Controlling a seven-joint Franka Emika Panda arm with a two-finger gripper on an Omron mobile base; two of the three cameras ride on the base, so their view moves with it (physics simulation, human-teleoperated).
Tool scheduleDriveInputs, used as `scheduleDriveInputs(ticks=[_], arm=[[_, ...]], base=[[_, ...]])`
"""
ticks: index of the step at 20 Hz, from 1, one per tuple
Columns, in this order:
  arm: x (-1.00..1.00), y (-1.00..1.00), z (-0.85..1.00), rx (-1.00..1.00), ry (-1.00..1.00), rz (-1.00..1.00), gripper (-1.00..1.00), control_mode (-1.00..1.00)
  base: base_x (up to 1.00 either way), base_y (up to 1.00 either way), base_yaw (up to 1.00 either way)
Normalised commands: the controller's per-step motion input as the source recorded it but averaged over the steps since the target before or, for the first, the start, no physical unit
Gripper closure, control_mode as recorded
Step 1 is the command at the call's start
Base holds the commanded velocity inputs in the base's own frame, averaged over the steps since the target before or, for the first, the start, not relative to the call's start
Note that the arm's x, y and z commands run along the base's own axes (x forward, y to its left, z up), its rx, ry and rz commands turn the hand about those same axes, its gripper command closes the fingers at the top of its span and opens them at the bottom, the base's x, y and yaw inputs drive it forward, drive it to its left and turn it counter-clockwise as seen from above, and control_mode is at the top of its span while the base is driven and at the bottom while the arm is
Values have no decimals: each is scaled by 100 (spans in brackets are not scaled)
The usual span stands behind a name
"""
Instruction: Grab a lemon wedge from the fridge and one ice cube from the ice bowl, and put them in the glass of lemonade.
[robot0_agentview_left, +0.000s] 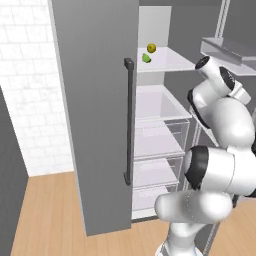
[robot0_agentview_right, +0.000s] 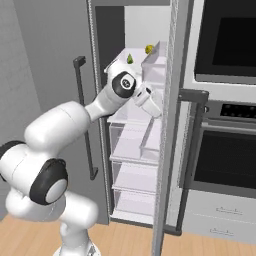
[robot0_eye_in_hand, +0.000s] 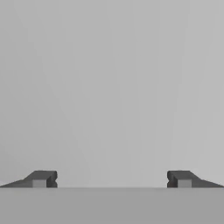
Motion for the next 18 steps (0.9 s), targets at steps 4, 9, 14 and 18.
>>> scheduleDriveInputs(ticks=[4,9,14,18], arm=[[-43,26,-2,-1,-1,2,-100,-100],[-100,100,-5,-18,-1,16,-100,-100],[-72,100,-1,-24,0,41,-100,-100],[-54,100,0,-8,0,46,-100,-100]], base=[[0,0,0],[0,0,0],[0,0,0],[0,0,0]])
